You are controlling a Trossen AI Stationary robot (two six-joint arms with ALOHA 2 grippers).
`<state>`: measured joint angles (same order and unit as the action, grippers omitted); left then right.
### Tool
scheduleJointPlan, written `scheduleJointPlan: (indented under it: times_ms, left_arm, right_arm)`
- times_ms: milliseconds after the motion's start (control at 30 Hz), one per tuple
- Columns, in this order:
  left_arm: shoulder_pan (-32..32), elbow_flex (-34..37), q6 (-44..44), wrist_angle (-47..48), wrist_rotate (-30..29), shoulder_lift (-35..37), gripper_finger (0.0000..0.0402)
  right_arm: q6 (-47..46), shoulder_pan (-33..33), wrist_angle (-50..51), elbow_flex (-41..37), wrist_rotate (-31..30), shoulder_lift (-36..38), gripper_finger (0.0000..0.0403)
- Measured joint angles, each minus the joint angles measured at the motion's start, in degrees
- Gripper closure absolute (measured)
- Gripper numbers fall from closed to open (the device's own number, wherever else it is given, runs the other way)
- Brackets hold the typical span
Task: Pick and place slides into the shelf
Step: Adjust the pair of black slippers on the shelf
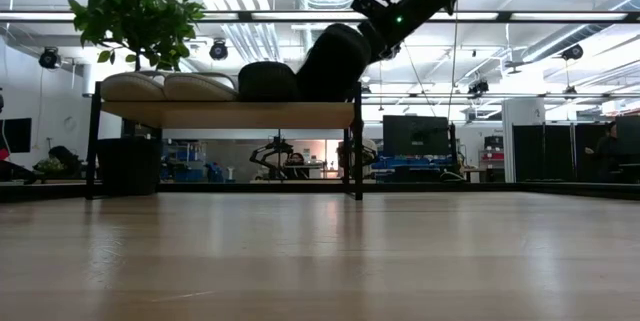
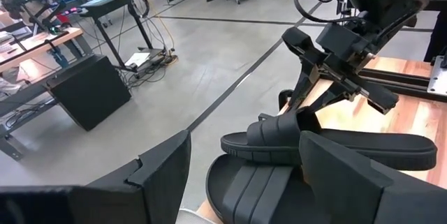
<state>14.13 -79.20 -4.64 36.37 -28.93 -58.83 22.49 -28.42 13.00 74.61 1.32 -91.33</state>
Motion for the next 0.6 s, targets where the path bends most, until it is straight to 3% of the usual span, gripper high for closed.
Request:
scheduleJointPlan:
  times_ms: [333,600]
  left_arm:
    - [0.0,0.0,1.3,-0.4,0.0,0.0,0.015]
    - [0.0,0.0,1.3,-0.4,0.1,0.0,0.015]
  right_arm:
    - [-4.3,0.0,-0.3,0.0,0.1,0.8,0.0216]
    - [-8.4,1.3,4.7,0.0,1.6,7.6,0.0212]
